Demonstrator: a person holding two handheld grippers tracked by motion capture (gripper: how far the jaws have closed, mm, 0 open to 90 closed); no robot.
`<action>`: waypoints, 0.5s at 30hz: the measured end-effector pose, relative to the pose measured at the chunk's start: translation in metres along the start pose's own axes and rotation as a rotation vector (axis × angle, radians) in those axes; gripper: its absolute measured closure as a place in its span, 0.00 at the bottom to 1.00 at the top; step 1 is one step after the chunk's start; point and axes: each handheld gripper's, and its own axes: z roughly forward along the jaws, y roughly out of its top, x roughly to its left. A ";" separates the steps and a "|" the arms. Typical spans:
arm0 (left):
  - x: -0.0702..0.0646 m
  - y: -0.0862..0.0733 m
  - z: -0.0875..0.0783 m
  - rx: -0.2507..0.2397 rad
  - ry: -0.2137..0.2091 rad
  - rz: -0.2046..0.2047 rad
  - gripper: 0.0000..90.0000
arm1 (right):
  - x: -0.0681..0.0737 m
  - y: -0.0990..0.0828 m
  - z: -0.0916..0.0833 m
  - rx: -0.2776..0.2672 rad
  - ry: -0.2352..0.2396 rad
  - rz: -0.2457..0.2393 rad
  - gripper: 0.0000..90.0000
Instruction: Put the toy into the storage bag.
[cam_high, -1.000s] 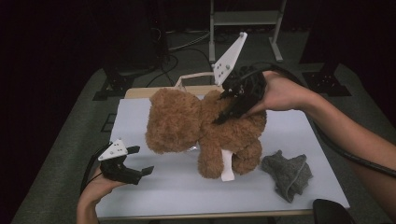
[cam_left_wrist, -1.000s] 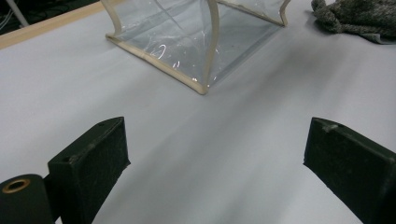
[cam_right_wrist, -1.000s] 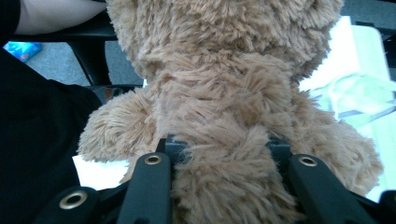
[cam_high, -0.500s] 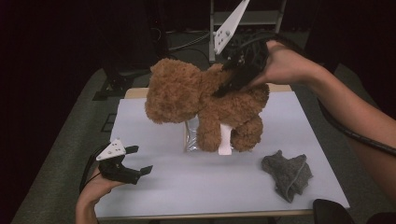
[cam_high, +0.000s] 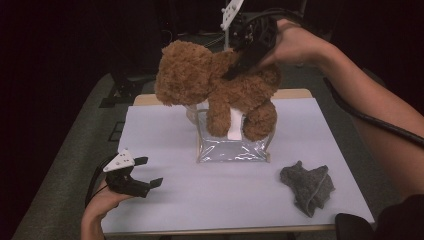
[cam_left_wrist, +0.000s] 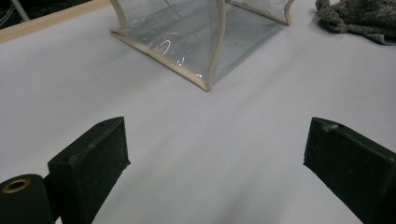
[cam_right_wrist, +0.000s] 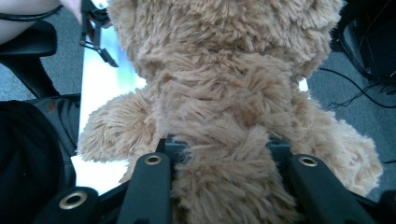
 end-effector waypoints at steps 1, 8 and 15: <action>0.000 0.000 0.000 0.000 0.001 0.000 0.06 | -0.004 0.001 0.001 0.005 -0.002 0.006 0.71; 0.002 -0.002 -0.001 -0.003 0.004 -0.011 0.06 | -0.035 0.007 0.002 0.011 -0.024 0.043 0.71; 0.003 -0.003 0.001 0.010 0.003 -0.011 0.06 | -0.071 0.008 0.013 0.044 -0.056 0.090 0.71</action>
